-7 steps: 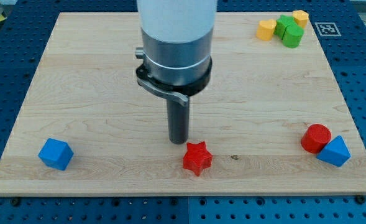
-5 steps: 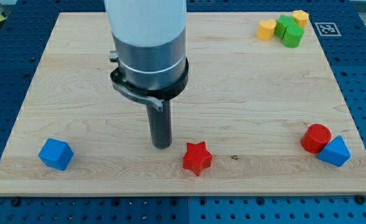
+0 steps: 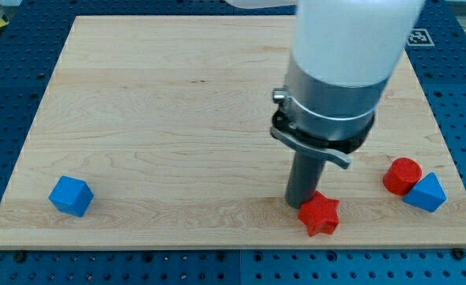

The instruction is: Slide the red star to the left side of the red circle

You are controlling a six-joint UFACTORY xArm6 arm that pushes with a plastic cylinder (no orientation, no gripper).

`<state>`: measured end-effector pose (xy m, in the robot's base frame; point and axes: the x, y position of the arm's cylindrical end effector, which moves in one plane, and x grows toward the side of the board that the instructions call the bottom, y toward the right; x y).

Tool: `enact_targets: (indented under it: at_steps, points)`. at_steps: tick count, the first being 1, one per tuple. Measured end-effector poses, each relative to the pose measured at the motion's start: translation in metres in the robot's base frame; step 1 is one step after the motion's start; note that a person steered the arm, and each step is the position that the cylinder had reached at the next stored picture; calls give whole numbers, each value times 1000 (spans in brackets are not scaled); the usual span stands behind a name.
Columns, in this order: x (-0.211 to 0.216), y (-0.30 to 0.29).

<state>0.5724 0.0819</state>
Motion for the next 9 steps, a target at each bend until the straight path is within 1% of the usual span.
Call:
enact_targets:
  at_steps: [1,2,3,4,5,7,8,9]
  points:
    - [0,-4]
    - [17,-21]
    - [45,-30]
    - [46,-29]
    - [42,0]
    - [25,81]
    - [25,92]
    - [30,90]
